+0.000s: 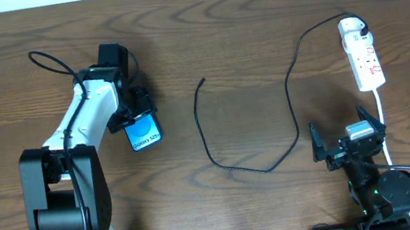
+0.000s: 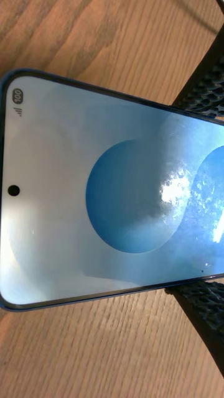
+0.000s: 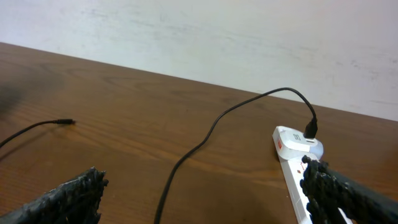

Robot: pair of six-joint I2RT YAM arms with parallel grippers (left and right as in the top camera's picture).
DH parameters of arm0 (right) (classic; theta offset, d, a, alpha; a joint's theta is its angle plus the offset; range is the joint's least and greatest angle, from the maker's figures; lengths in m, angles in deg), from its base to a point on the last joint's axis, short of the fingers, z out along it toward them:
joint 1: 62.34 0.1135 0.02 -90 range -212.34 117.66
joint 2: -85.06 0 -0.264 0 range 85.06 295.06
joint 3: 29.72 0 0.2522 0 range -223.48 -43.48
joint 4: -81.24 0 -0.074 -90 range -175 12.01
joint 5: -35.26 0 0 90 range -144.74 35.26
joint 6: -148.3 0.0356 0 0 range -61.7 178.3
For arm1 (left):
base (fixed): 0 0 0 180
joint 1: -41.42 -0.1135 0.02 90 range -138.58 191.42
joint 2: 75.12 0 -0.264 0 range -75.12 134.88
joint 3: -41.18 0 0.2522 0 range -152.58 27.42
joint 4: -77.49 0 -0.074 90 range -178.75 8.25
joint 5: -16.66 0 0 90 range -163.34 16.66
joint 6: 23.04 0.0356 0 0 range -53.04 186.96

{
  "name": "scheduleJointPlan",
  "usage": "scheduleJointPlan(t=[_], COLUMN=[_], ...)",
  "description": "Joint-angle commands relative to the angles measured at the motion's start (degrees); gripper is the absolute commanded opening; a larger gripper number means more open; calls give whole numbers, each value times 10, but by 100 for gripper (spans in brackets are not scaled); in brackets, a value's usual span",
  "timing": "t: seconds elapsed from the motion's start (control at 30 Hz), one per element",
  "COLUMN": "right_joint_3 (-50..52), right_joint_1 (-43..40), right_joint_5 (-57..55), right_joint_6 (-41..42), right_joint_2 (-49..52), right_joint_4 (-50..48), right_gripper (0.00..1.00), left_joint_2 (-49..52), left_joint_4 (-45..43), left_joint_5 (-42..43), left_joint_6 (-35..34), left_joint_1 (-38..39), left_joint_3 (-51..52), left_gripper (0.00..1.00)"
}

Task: Plug charger to phone and switch on socket
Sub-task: 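Lift the phone with the left gripper and carry it toward center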

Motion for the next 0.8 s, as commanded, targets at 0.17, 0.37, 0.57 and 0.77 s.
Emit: scheduleJointPlan(t=[0.17,0.37,0.57,0.77], right_joint_3=[2,2,2,2], right_joint_1=[-5,-5,-5,-5], right_joint_5=[-2,-2,-2,-2], right_joint_6=[-6,-6,-6,-6], right_joint_2=[-3,-3,-3,-3], right_joint_4=[1,1,1,1], right_gripper=[99,99,99,99], left_joint_2=[-14,-14,-15,-29], left_joint_4=[-2,1,7,14], left_joint_5=[97,136,212,334], left_joint_6=[-50,-63,-68,-94], left_joint_1=[2,2,-16,-73], left_joint_3=[1,1,1,1], left_gripper=[72,72,66,63])
